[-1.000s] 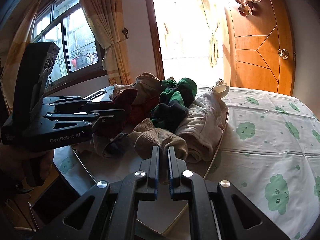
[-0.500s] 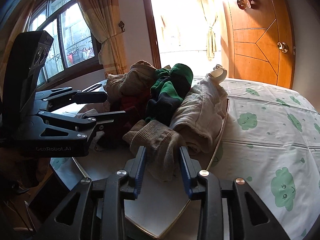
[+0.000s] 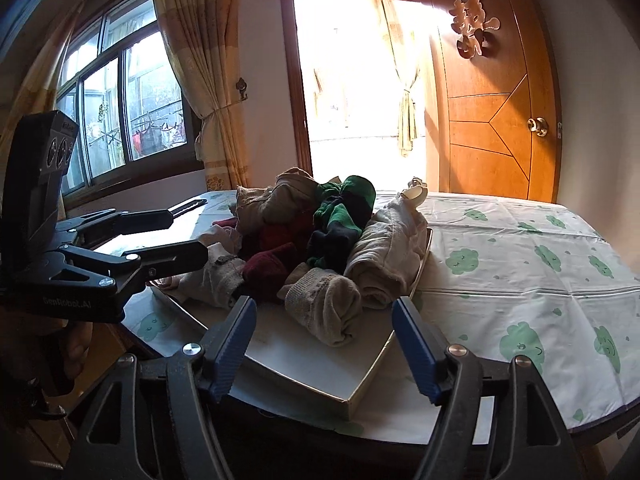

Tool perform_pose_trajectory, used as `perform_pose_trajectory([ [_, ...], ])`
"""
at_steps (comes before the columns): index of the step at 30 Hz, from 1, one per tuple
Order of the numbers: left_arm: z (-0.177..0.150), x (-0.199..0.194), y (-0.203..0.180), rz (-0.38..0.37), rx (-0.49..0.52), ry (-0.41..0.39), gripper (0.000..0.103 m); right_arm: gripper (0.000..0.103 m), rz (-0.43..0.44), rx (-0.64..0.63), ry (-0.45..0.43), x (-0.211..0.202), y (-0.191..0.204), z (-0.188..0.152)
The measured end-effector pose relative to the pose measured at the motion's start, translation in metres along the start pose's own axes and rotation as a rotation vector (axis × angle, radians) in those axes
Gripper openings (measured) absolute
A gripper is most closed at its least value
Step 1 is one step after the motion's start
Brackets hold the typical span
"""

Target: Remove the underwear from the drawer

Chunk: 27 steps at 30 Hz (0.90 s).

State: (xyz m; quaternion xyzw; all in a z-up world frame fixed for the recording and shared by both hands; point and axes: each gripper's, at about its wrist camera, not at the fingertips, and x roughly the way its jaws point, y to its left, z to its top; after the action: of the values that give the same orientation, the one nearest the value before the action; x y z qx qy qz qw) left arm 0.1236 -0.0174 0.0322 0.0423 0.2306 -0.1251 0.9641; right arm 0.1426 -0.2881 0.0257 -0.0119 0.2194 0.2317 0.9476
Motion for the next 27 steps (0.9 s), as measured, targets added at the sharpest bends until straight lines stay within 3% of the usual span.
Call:
perform_pose_trajectory([
  [3,-0.009,-0.017,0.004,0.022,-0.017,-0.038,0.098,0.079,0.012,0.023,-0.051,-0.018,0.006,0.001],
  [9,-0.021,-0.040,0.011,0.063,-0.031,-0.085,0.099,0.079,0.017,-0.005,-0.096,-0.037,0.024,0.004],
  [27,-0.033,-0.052,0.018,0.087,-0.063,-0.092,0.101,0.081,0.050,-0.052,-0.148,-0.054,0.051,0.008],
])
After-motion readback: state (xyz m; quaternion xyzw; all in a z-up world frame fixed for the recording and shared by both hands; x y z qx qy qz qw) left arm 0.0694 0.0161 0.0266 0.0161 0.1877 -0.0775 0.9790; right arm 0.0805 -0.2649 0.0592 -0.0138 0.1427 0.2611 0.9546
